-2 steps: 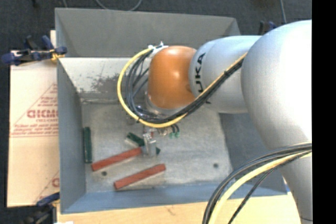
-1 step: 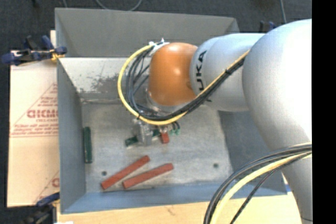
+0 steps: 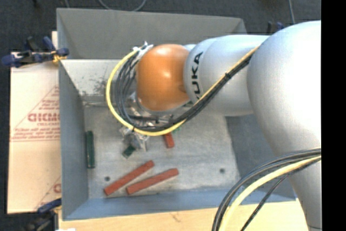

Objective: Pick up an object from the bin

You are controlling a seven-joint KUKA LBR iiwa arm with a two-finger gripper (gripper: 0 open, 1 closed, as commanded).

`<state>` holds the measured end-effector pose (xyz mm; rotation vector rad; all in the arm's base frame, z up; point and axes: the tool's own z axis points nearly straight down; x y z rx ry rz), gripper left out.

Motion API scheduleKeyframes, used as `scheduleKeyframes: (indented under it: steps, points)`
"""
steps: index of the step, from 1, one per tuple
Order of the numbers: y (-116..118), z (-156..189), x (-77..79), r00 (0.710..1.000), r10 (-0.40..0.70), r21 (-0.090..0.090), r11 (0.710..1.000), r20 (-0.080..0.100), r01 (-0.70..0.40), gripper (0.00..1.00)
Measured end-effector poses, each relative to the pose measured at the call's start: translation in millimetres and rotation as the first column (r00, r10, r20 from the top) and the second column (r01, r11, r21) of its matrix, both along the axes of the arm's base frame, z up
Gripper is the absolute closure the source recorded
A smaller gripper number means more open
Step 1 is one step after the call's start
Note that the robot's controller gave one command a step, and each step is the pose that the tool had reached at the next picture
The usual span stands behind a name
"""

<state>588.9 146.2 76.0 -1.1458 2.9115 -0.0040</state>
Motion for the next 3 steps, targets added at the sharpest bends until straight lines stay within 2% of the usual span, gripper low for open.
scheduleKeyframes:
  steps: [1,2,3]
  points:
    - [-7,122,12.1,0.999,0.046,0.0,0.999,0.001,-0.046,1.0]
    - [-7,117,9.9,0.999,0.043,0.001,0.999,-0.009,-0.043,0.0]
    - [-48,-8,-8.4,0.988,0.154,-0.001,0.988,-0.016,-0.154,0.0]
